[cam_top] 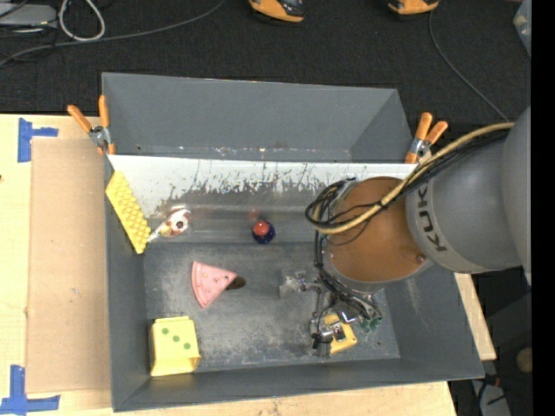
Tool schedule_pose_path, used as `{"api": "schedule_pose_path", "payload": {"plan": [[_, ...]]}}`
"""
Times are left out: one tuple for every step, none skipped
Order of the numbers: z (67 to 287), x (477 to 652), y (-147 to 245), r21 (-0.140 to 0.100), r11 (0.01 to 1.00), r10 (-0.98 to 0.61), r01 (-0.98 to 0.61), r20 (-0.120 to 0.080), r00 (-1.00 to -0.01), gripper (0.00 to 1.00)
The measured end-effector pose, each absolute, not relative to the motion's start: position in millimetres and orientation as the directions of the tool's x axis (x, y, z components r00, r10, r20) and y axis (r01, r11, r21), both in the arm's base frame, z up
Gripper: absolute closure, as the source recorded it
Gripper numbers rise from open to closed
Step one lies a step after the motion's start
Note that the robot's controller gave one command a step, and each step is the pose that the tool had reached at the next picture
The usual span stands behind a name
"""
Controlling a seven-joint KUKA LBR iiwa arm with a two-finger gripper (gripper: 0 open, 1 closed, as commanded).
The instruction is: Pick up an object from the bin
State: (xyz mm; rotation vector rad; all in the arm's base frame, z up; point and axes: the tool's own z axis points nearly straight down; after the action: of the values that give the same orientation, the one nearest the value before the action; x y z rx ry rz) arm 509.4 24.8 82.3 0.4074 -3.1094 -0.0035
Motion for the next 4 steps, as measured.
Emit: {"api": "schedule_pose_path", "payload": {"plan": [[76,505.4,37,0.002,0.999,-0.039,-0.039,0.007,-0.999,0.0],[73,503.6,42,0.002,0.983,-0.185,-0.185,0.007,-0.983,0.0],[71,532.2,41,0.005,0.842,-0.539,-0.539,0.005,-0.842,0.0],[70,518.3,71,0.006,0.855,-0.518,-0.518,0.007,-0.855,0.0]]}}
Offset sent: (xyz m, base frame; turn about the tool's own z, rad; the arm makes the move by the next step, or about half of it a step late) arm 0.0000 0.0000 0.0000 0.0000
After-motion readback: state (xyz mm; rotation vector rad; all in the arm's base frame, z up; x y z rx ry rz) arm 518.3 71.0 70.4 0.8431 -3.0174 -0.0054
